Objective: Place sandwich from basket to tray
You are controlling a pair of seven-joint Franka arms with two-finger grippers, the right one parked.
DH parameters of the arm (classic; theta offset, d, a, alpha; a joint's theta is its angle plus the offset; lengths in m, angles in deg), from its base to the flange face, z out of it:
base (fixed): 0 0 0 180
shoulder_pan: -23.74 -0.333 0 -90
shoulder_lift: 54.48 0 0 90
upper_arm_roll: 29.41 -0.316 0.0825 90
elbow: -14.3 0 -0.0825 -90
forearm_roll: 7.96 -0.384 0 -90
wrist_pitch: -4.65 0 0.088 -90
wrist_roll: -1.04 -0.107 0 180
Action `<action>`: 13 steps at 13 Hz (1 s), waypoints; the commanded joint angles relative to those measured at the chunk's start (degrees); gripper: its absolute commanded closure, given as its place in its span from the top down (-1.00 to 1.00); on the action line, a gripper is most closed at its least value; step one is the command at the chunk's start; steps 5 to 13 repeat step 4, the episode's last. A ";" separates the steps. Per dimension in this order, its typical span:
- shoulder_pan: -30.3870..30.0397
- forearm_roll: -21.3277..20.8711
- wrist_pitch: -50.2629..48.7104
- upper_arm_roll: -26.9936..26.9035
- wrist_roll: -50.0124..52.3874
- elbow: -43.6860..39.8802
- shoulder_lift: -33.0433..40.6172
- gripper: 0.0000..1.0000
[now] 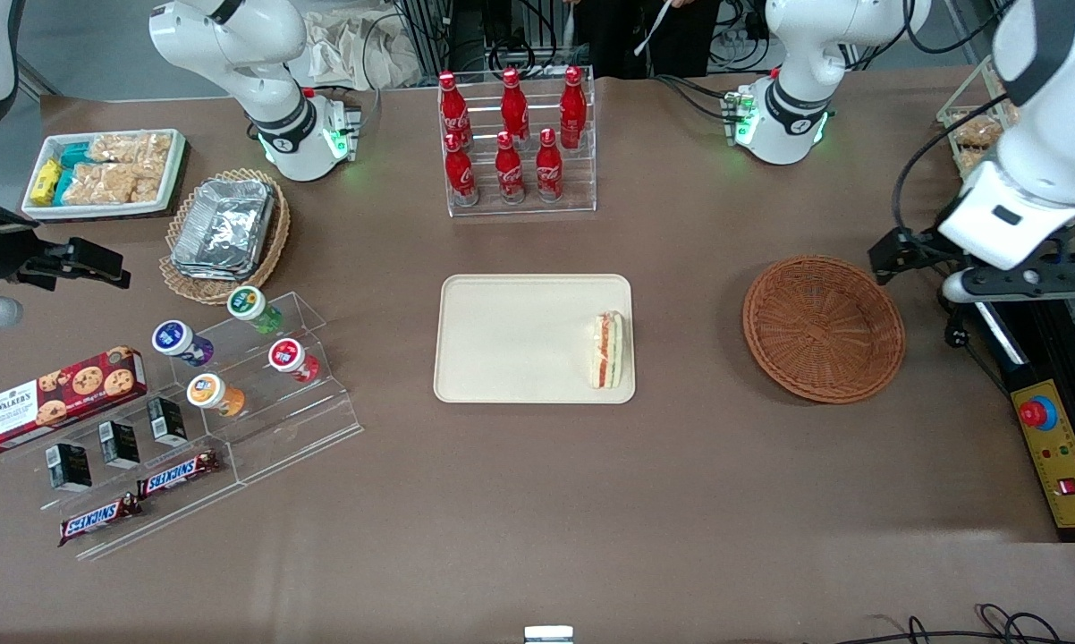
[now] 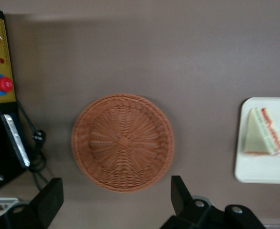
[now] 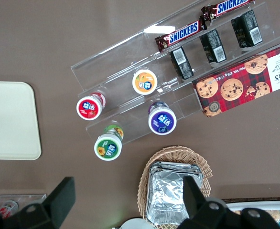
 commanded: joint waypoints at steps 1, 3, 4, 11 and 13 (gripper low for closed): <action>0.36 0.86 -1.99 -2.70 -3.54 -1.76 0.22 1.00; 0.10 0.86 -3.76 -3.32 -3.72 -5.19 -2.31 1.00; 0.10 0.77 -3.76 -3.32 -3.72 -5.64 -2.94 1.00; 0.10 0.77 -3.76 -3.32 -3.72 -5.64 -2.94 1.00; 0.10 0.77 -3.76 -3.32 -3.72 -5.64 -2.94 1.00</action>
